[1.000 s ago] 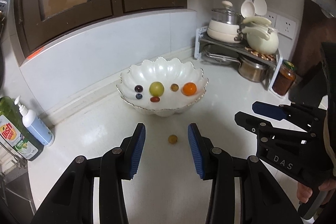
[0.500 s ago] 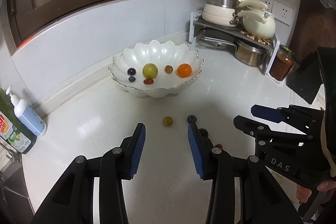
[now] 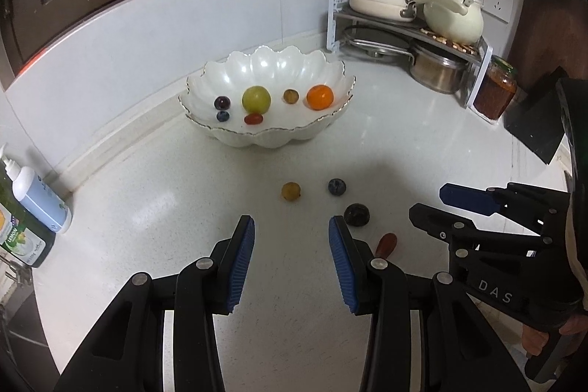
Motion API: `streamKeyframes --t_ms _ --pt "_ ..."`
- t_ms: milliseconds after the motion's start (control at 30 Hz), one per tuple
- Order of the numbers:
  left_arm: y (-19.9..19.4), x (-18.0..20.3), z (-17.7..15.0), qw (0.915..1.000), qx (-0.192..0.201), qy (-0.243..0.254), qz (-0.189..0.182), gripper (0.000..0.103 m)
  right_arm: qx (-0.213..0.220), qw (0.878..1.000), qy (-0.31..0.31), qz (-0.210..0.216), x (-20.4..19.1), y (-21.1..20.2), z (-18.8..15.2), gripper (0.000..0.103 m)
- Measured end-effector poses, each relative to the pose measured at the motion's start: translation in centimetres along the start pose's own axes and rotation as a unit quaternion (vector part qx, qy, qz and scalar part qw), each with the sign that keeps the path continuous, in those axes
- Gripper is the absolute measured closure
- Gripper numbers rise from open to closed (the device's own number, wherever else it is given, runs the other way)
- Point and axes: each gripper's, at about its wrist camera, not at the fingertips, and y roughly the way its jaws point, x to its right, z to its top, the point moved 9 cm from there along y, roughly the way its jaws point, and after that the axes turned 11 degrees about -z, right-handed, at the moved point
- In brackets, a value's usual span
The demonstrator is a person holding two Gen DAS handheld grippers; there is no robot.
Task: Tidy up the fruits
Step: 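Move left tool toward dark plum while right tool approaches red date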
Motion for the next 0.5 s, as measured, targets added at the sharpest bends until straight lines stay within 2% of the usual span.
streamKeyframes --t_ms 500 --pt "3.2 -0.3 0.2 0.9985 -0.033 0.038 -0.020 0.061 -0.023 1.000 0.018 -0.001 -0.6 2.2 -2.0 0.064"
